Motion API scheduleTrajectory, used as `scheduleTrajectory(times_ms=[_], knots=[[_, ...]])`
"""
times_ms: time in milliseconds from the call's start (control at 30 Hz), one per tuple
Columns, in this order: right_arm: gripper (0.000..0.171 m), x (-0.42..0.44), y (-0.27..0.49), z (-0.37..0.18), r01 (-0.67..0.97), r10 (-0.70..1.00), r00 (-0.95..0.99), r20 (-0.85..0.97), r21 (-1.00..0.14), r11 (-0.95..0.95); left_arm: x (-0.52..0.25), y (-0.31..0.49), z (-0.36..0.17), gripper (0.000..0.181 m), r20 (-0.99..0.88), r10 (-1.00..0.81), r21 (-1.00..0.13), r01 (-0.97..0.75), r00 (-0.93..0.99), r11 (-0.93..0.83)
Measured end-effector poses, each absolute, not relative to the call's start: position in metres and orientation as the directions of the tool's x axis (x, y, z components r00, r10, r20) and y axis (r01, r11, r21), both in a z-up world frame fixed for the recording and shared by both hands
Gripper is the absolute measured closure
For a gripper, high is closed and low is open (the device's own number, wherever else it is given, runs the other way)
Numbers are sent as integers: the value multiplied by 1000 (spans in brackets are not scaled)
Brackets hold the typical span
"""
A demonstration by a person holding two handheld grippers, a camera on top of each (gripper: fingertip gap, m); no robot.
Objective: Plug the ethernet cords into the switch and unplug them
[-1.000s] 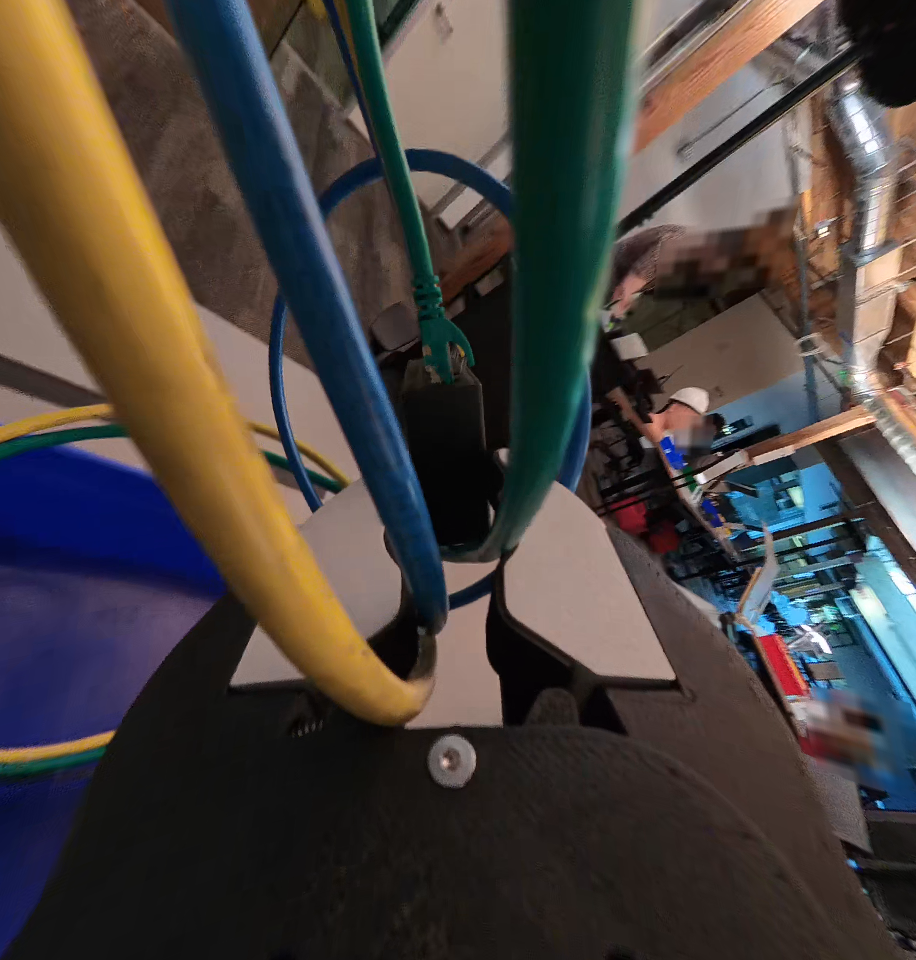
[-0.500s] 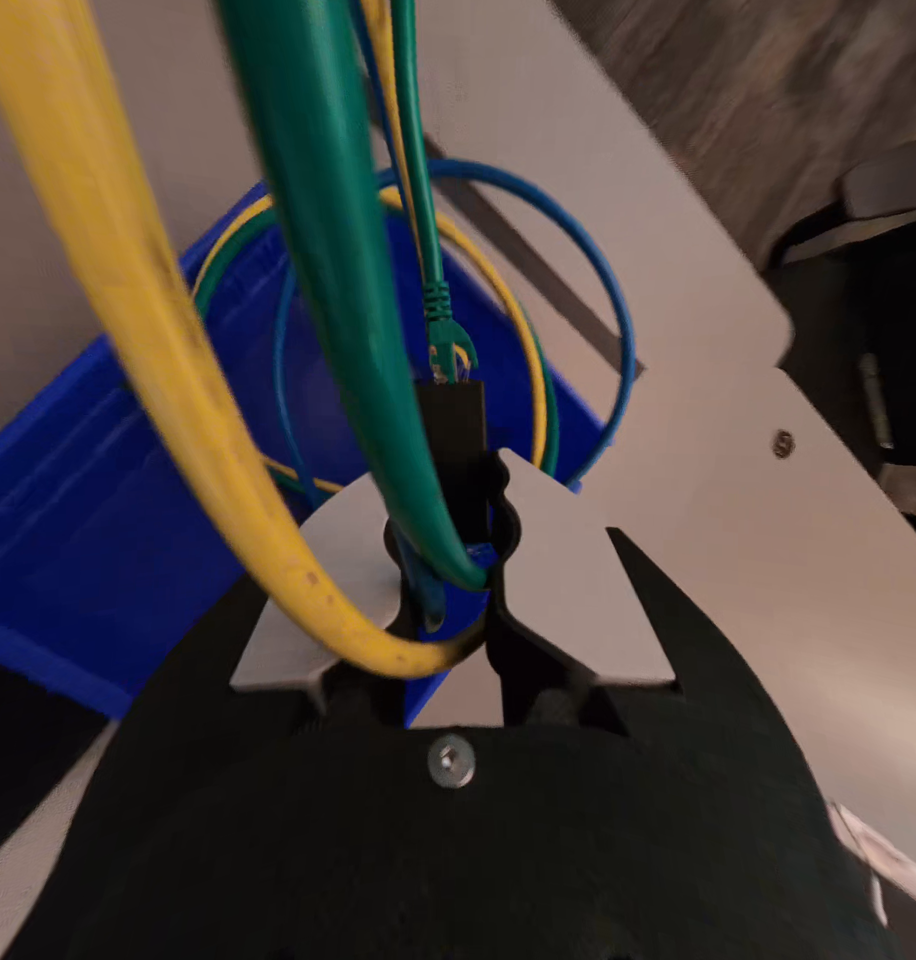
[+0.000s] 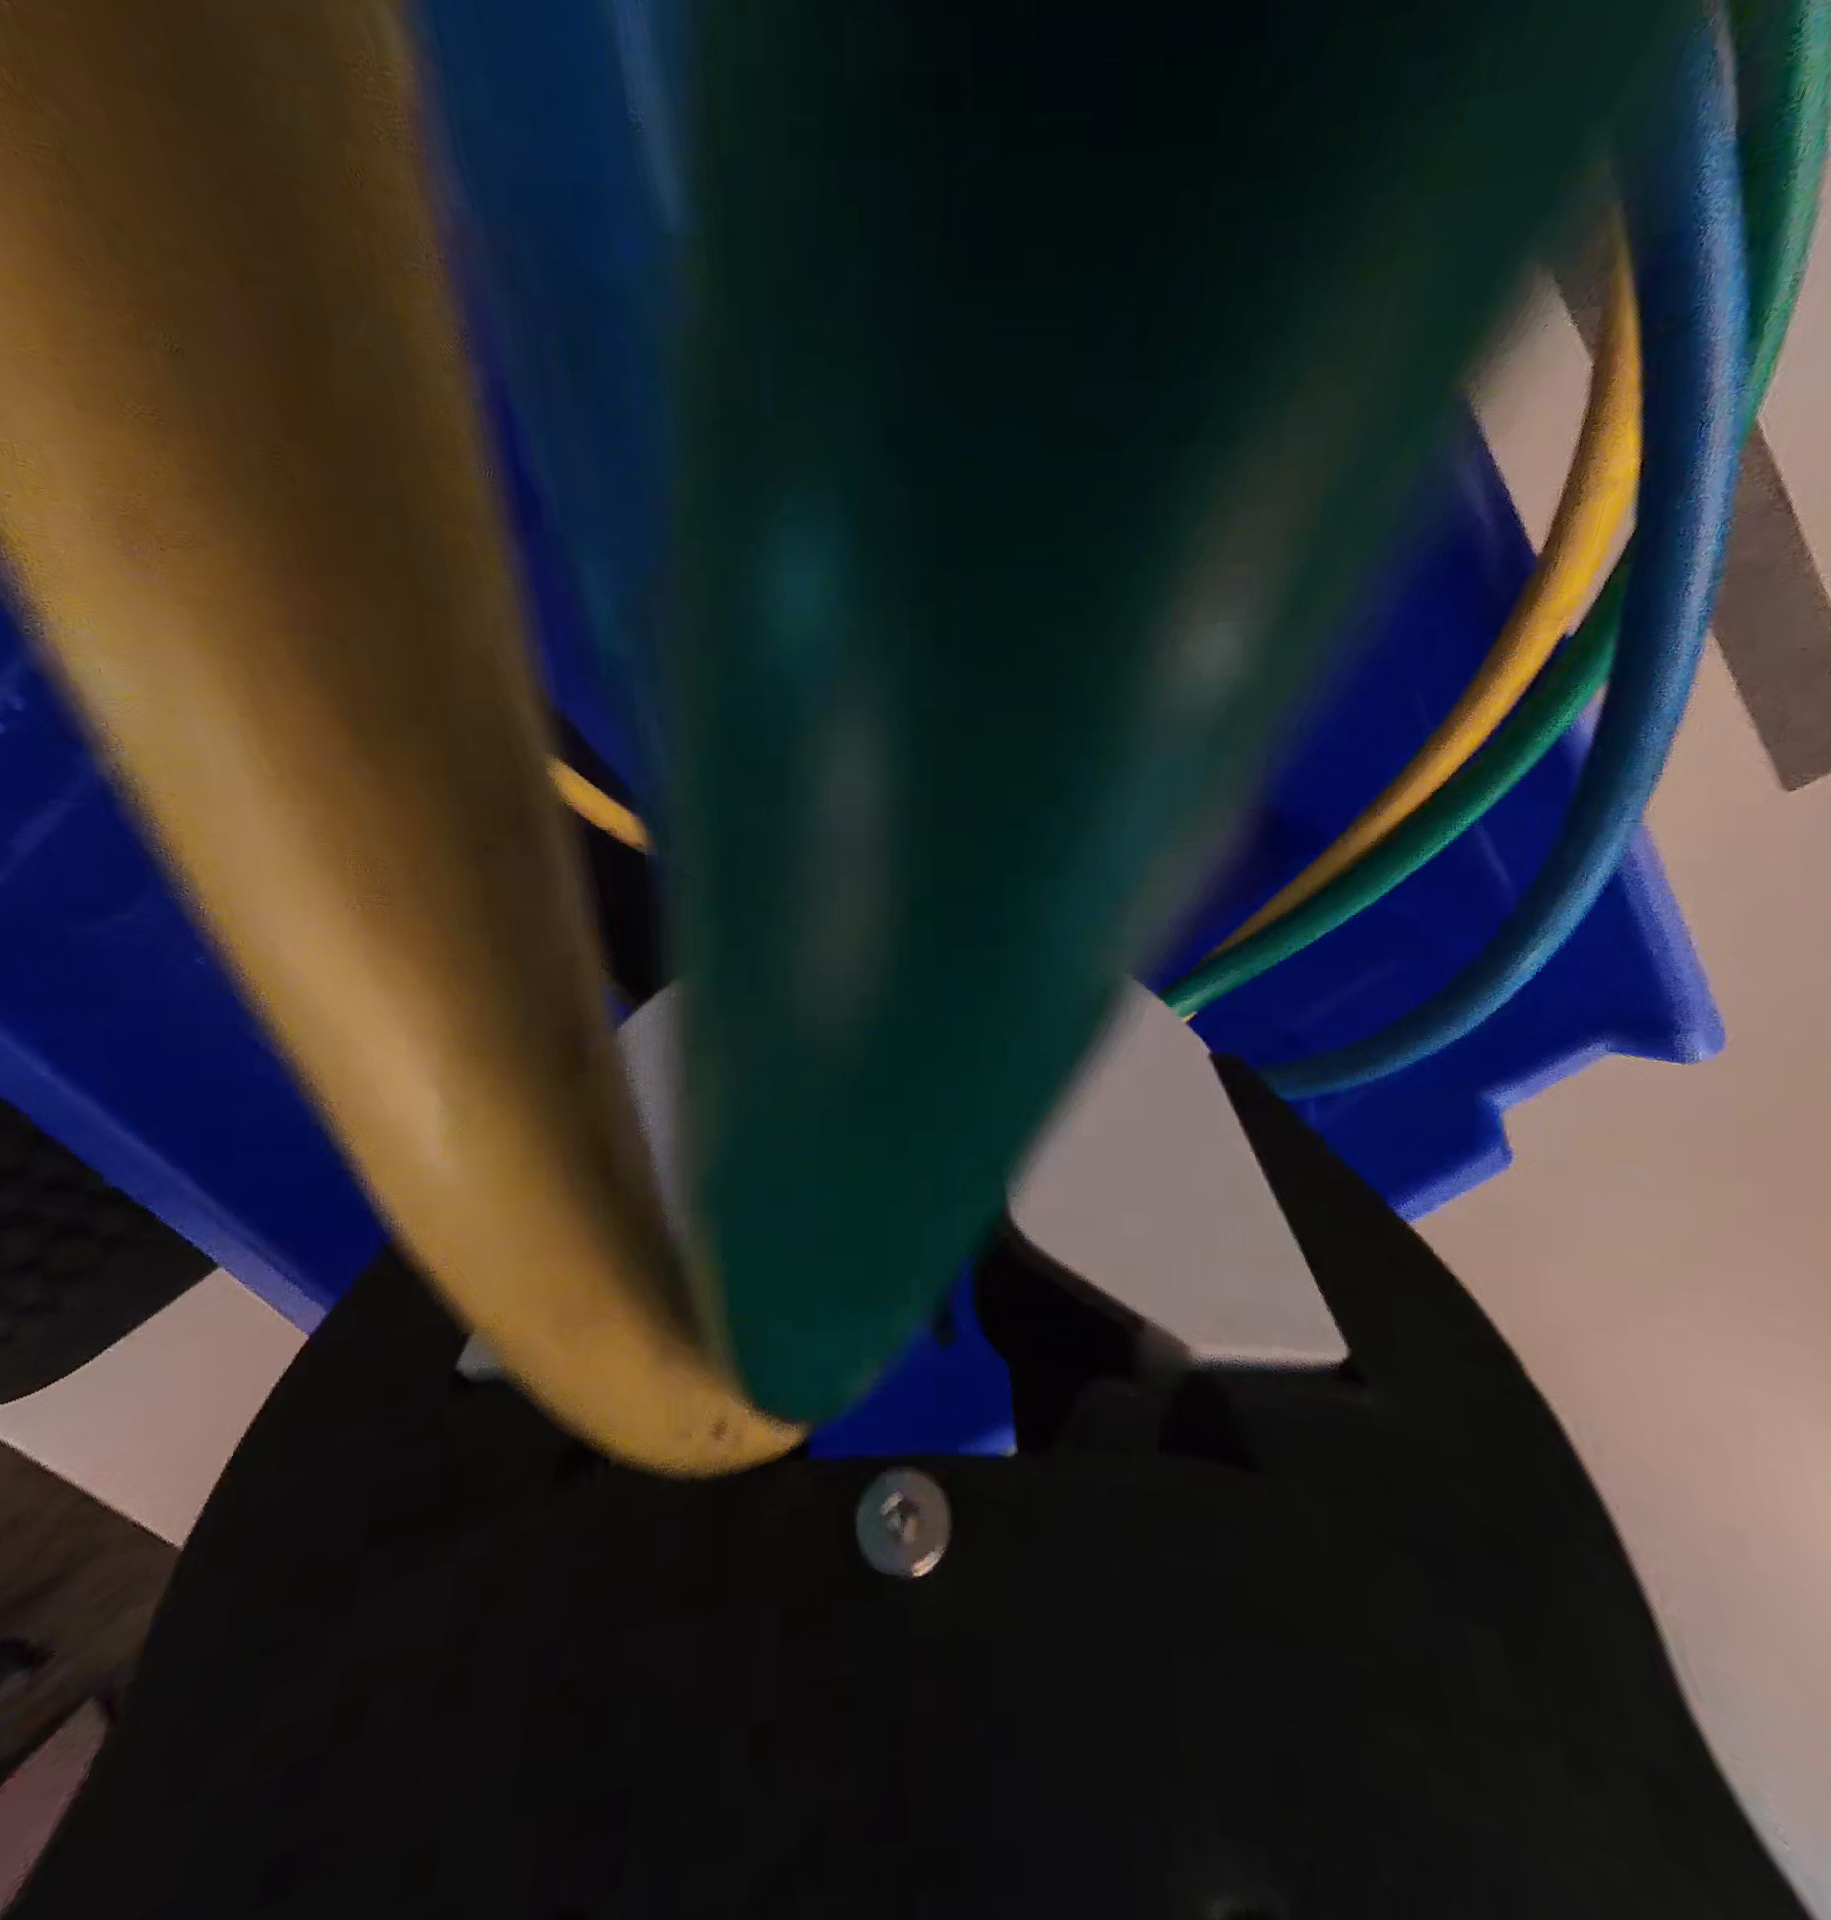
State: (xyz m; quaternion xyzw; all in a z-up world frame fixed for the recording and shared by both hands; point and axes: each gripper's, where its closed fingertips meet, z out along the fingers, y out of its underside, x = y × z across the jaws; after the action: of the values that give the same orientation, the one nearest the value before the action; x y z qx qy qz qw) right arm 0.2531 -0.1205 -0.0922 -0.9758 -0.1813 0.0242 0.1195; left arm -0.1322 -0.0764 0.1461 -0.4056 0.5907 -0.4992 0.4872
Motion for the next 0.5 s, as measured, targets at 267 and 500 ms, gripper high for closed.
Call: scheduleTrajectory(times_ms=[267,500], knots=[[128,256,-119,-82,254,281,960,3,-434,-864,-135,-80,146,178,-168,-962,-985,5,-213,170],[113,242,-143,-48,211,255,967,-17,-515,-831,-149,-81,154,178,-164,-961,-986,42,-222,159]])
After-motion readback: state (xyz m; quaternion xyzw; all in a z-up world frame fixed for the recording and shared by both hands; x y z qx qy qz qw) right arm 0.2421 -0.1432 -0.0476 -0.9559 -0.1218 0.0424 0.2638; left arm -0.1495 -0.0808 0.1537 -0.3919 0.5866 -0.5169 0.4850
